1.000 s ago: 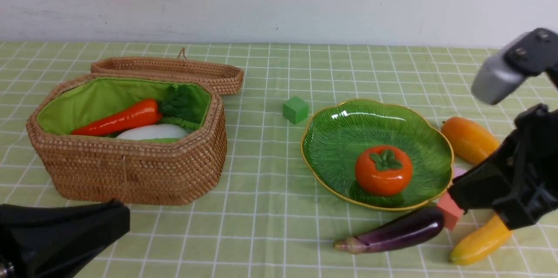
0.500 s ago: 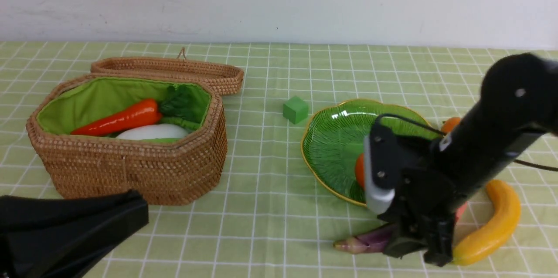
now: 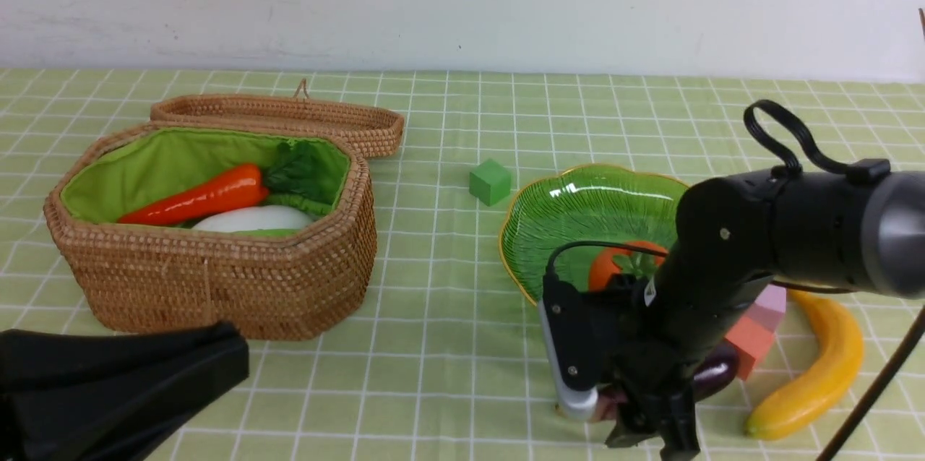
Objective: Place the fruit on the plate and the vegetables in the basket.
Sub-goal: Grab an eggplant with your right arm and place it in the basket on the left.
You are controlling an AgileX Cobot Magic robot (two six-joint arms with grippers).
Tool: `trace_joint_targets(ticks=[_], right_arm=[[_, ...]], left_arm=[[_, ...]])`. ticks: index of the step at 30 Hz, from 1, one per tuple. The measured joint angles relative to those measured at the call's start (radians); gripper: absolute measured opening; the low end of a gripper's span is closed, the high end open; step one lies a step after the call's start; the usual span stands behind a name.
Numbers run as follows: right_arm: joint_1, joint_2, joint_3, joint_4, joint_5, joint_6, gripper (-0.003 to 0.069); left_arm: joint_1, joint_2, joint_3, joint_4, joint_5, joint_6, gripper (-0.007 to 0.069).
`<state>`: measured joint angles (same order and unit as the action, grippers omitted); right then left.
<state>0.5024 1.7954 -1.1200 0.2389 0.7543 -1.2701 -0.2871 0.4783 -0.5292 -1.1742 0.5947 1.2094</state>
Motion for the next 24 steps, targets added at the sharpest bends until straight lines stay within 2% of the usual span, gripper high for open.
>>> trace_joint_targets(ticks=[5, 9, 12, 13, 15, 24], right_arm=[[0.000, 0.024, -0.001, -0.015, -0.016, 0.000, 0.0477], [0.000, 0.064, -0.006, -0.015, -0.016, 0.004, 0.0443], [0.000, 0.069, -0.011, -0.014, 0.003, 0.035, 0.0355], [0.000, 0.069, -0.011, -0.014, 0.004, 0.035, 0.0355], [0.000, 0.066, -0.011, -0.007, 0.014, 0.043, 0.0259], [0.000, -0.005, -0.009, 0.066, 0.027, 0.066, 0.0255]], left_arm=[[0.000, 0.000, 0.000, 0.000, 0.003, 0.000, -0.0013], [0.000, 0.000, 0.000, 0.000, 0.006, 0.000, -0.0013], [0.000, 0.000, 0.000, 0.000, 0.008, 0.000, -0.0013], [0.000, 0.000, 0.000, 0.000, 0.008, 0.000, -0.0013], [0.000, 0.000, 0.000, 0.000, 0.008, 0.000, -0.0013], [0.000, 0.000, 0.000, 0.015, -0.012, 0.000, -0.0013]])
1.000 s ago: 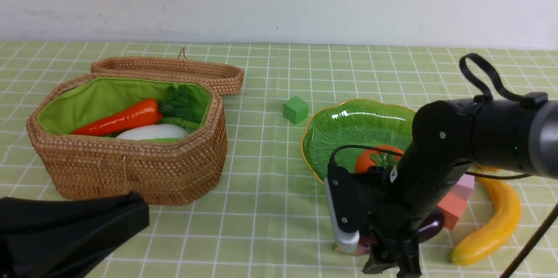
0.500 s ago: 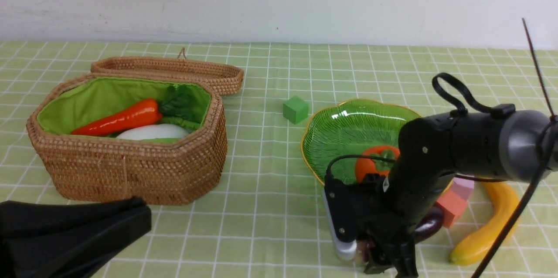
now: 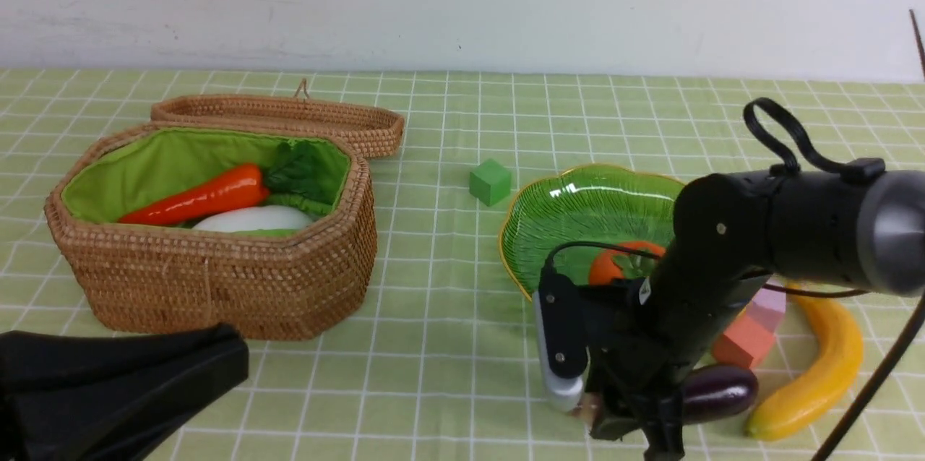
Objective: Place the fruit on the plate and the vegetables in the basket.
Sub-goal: Grab an eggplant with your right arm and place it in the basket on the left.
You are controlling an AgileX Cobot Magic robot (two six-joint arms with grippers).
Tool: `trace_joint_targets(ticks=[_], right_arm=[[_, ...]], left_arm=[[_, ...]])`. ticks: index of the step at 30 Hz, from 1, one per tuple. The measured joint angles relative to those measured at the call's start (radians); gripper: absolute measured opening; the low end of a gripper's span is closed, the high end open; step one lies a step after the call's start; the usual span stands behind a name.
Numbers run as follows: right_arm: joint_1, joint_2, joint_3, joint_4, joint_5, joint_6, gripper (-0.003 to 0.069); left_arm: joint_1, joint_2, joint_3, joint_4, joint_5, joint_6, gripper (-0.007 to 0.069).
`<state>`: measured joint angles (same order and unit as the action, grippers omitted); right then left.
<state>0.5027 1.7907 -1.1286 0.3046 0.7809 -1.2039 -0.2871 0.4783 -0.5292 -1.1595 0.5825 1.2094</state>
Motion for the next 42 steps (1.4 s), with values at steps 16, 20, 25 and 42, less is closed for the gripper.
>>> trace_joint_targets(ticks=[16, 20, 25, 42], right_arm=[[0.006, -0.111, -0.337, 0.244, 0.246, 0.354, 0.0255], [0.053, -0.093, -0.494, 0.332, 0.202, 0.337, 0.0255], [0.150, -0.001, -0.735, 0.435, 0.099, 0.233, 0.0255], [0.236, 0.474, -1.132, 0.697, -0.376, -0.077, 0.0255]], left_arm=[[0.000, 0.000, 0.000, 0.046, -0.324, 0.000, -0.0013], [0.000, 0.000, 0.000, 0.054, -0.380, 0.000, -0.0013], [0.000, 0.000, 0.000, 0.057, -0.463, 0.000, -0.0011], [0.000, 0.000, 0.006, 0.049, -0.569, 0.001, -0.0006]])
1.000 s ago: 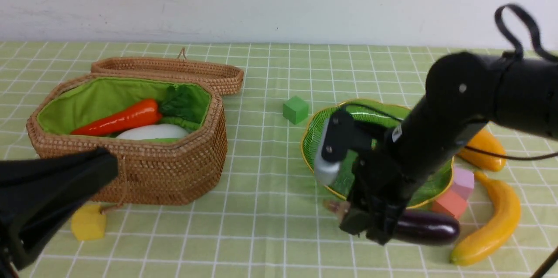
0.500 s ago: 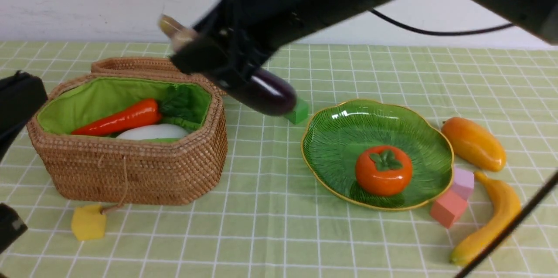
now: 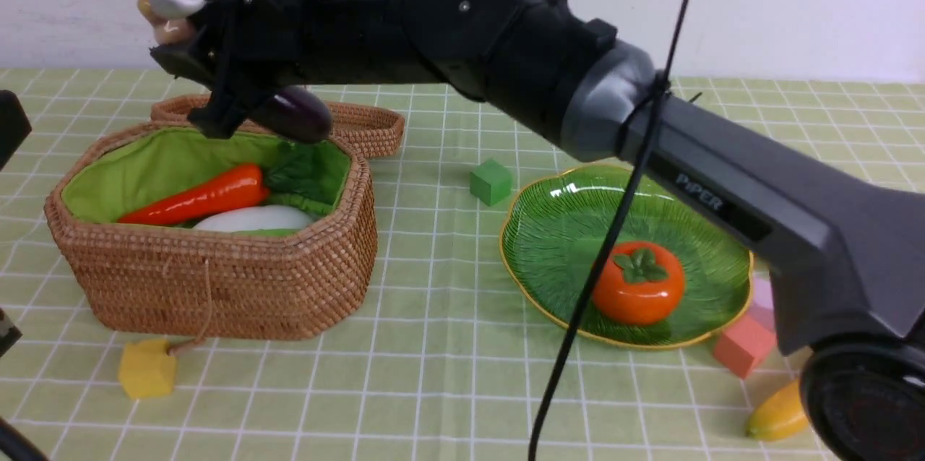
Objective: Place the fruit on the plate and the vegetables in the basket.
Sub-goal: Grab an eggplant with your right arm and place it in the basket on the left.
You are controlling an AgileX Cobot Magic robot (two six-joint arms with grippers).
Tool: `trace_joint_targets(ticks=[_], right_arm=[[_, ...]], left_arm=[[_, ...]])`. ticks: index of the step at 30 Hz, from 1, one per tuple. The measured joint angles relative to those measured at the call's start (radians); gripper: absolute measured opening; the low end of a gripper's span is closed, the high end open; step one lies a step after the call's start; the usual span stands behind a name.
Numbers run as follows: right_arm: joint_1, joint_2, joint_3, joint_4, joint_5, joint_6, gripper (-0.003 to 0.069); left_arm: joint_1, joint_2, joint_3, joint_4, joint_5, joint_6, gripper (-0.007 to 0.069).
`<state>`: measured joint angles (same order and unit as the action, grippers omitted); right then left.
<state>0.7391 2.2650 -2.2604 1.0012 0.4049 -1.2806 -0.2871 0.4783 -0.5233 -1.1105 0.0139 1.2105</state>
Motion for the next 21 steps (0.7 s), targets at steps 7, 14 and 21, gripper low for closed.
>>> trace_joint_targets(ticks=[7, 14, 21], right_arm=[[0.000, 0.048, -0.007, 0.219, -0.065, -0.205, 0.0255], [0.000, 0.094, -0.008, 0.426, -0.138, -0.406, 0.0255], [0.000, 0.099, -0.008, 0.505, -0.200, -0.435, 0.0555]], left_arm=[[0.000, 0.000, 0.032, -0.002, 0.034, 0.000, -0.0006], [0.000, 0.000, 0.038, -0.002, 0.038, 0.000, -0.0003], [0.000, 0.000, 0.038, -0.002, 0.068, 0.000, -0.0002]])
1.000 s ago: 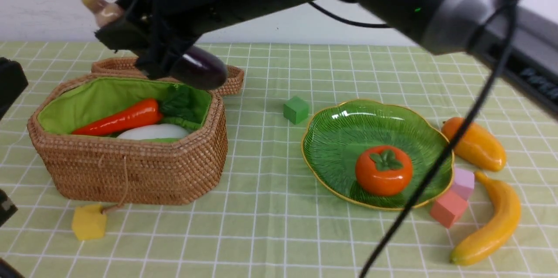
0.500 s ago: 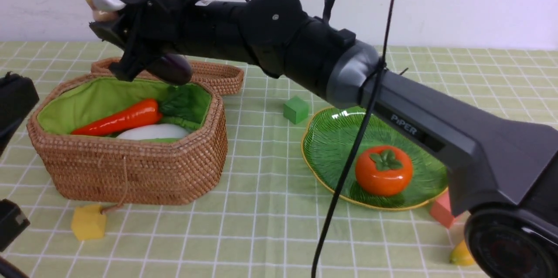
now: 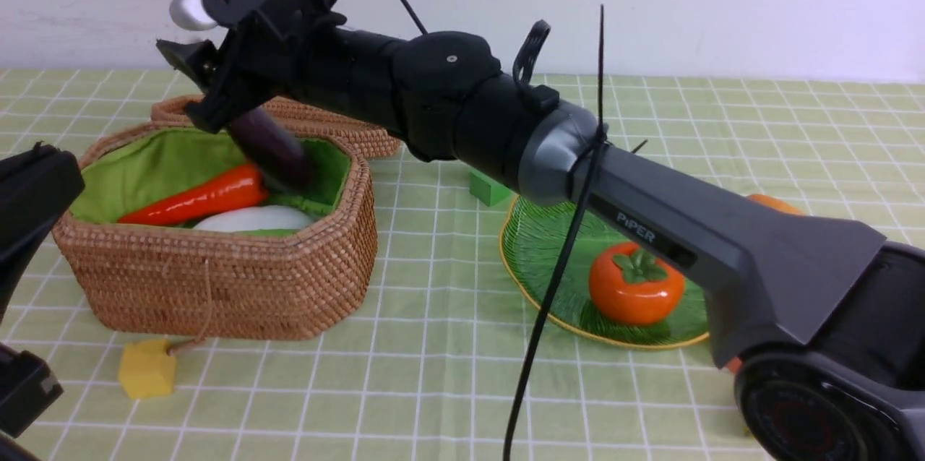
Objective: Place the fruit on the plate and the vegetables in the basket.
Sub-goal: Grab an eggplant with your right arm and place it in the basket on the left, then use the right arm to grab a banana and put it into the right plate
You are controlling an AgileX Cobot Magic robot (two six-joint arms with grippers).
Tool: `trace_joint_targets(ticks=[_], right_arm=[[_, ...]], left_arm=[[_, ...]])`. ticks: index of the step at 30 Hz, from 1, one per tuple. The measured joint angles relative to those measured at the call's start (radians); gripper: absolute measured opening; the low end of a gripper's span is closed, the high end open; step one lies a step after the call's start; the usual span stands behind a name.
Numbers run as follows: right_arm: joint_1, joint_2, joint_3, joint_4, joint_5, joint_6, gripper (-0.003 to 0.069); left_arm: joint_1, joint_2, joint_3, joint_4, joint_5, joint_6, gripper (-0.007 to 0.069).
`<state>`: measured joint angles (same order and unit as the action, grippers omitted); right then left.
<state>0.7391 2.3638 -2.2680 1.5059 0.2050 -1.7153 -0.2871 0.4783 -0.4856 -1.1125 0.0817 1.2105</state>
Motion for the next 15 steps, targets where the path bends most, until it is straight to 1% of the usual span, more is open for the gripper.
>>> trace_joint_targets(ticks=[2, 3, 4, 6, 7, 8, 10, 11, 12, 13, 14, 15], right_arm=[[0.000, 0.000, 0.000, 0.001, -0.003, 0.000, 0.0646], [0.000, 0.000, 0.000, 0.001, -0.001, 0.000, 0.0646], [0.000, 0.000, 0.000, 0.001, 0.007, 0.000, 0.0671], [0.000, -0.004, 0.000, 0.001, 0.025, 0.007, 0.0671], [0.000, -0.012, 0.000, 0.001, 0.042, 0.032, 0.0659], [0.000, -0.022, 0.000, -0.003, 0.062, 0.073, 0.0640], [-0.001, -0.054, 0.000, -0.041, 0.119, 0.206, 0.0577], [-0.001, -0.054, 0.000, -0.047, 0.119, 0.223, 0.0569], [-0.007, -0.092, 0.000, -0.121, 0.207, 0.371, 0.0491], [-0.009, -0.097, 0.000, -0.145, 0.219, 0.411, 0.0469], [-0.016, -0.130, -0.001, -0.234, 0.318, 0.533, 0.0396], [-0.024, -0.161, -0.002, -0.356, 0.438, 0.679, 0.0304]], left_arm=[[0.000, 0.000, 0.000, 0.000, 0.002, 0.000, -0.0002], [0.000, 0.000, 0.000, 0.000, 0.002, 0.000, -0.0002], [0.000, 0.000, 0.000, 0.000, 0.002, 0.000, -0.0002], [0.000, 0.000, 0.000, 0.000, 0.002, 0.000, -0.0002], [0.000, 0.000, 0.000, 0.000, 0.003, 0.000, -0.0002], [0.000, 0.000, 0.000, 0.000, 0.004, 0.000, -0.0002], [0.000, 0.000, 0.000, 0.000, 0.011, 0.000, -0.0002], [0.000, 0.000, 0.000, 0.000, 0.013, 0.000, -0.0002], [0.000, 0.000, 0.000, 0.000, 0.034, 0.000, -0.0002], [0.000, 0.000, 0.000, 0.000, 0.034, 0.000, -0.0002], [0.000, 0.000, 0.000, 0.000, 0.057, 0.000, -0.0001], [0.000, 0.000, 0.000, 0.000, 0.072, 0.000, 0.0001]])
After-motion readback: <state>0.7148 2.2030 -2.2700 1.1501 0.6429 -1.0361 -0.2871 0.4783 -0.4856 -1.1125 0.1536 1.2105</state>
